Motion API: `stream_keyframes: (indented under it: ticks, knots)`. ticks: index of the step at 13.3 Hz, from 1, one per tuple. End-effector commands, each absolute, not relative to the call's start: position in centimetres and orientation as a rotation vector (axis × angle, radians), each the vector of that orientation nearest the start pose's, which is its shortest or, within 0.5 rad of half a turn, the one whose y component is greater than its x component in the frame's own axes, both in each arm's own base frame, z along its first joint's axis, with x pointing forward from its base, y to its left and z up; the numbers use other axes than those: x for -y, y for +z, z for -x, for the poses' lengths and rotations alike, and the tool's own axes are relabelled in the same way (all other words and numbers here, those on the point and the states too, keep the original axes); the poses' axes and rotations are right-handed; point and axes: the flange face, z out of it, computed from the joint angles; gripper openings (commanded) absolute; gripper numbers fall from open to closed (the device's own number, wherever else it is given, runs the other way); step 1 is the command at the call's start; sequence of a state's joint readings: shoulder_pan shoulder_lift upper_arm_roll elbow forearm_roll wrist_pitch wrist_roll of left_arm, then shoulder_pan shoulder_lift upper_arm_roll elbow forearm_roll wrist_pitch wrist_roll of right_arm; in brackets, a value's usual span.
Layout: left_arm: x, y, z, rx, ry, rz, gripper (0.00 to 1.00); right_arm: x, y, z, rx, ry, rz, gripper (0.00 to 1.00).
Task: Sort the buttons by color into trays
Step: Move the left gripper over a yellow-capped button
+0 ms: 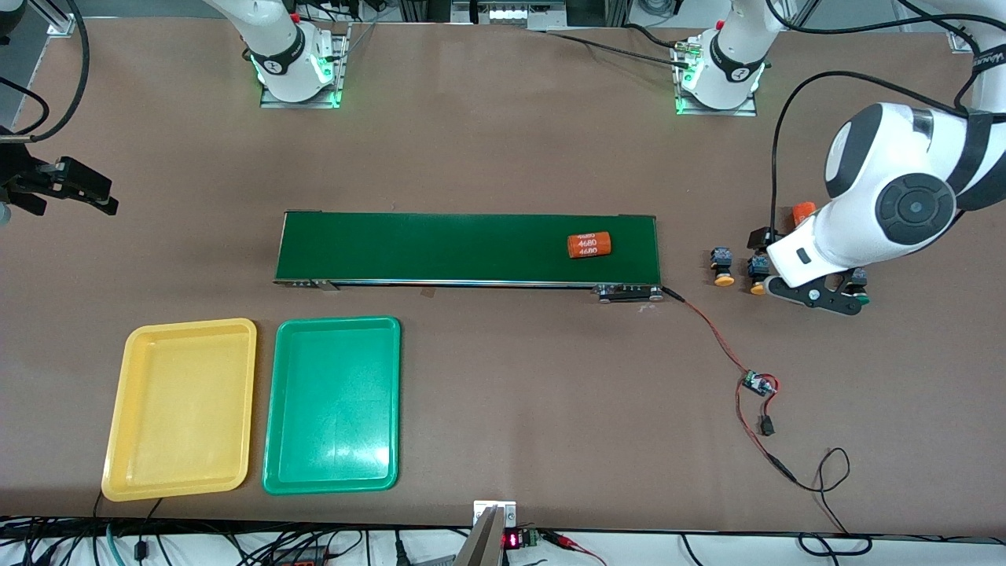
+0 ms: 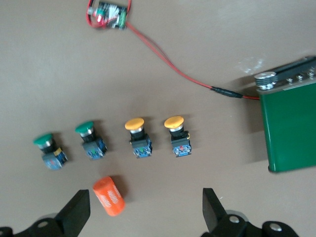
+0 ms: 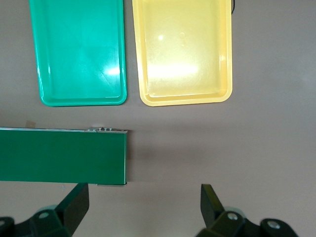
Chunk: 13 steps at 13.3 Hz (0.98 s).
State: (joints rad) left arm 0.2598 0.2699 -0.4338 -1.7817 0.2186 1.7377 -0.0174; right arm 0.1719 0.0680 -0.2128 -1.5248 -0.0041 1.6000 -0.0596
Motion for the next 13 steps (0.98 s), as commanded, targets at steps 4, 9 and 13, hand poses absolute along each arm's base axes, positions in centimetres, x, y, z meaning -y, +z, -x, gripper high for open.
stream_keyframes:
  ticks: [4,9,13]
  knots:
    - [7.5,29.4,-54.8,-0.132,0.431,2.987,1.00,1.8,61.6,-57.3,0.027,-0.030,3.156,1.00]
    - [6.4,22.2,-50.9,-0.081,0.256,3.087,1.00,1.8,61.6,-57.3,0.030,-0.032,3.156,1.00]
    - [5.3,18.1,-49.7,-0.031,0.263,3.140,0.99,1.8,61.5,-57.4,0.032,-0.034,3.159,1.00]
